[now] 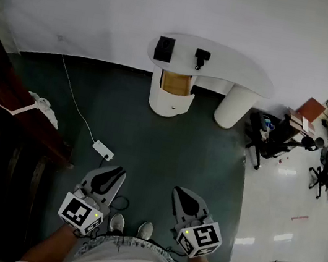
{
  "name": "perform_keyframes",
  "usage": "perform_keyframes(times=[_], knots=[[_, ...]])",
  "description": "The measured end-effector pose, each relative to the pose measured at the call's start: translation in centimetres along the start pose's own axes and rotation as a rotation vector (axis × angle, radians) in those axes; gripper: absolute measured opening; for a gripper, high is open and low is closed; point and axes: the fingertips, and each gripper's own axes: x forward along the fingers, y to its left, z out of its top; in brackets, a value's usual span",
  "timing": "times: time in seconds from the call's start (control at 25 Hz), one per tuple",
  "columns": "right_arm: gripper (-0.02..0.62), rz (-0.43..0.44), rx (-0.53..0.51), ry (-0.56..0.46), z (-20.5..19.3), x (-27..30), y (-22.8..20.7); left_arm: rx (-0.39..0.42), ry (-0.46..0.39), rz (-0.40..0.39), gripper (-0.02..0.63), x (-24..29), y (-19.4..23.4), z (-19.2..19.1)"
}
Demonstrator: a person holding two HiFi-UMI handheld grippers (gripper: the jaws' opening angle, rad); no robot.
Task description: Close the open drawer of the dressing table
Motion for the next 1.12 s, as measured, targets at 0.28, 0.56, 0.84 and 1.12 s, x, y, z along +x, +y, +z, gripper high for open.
perform_keyframes(times=[0.28, 0.56, 0.84, 1.12], knots=[[0.008, 0.023, -0.020, 0.000, 0.2, 0.1, 0.6, 0.004, 0.003, -0.007, 0.054, 0.1, -0.5, -0.1], [0.008, 0.037, -0.030, 0.007, 0.1, 0.5, 0.9, 0.011, 0.002, -0.016, 0.054, 0.2, -0.8, -0.2], [0.008, 0.038, -0.022, 0.012, -0.1, 0.6, 0.8, 0.011, 0.006, -0.015, 0.054, 0.3, -1.0, -0.4], [0.009, 0.032, -0.012, 0.014, -0.3, 0.7, 0.5, 0.010, 0.004, -0.021, 0.055, 0.5, -1.2, -0.2]])
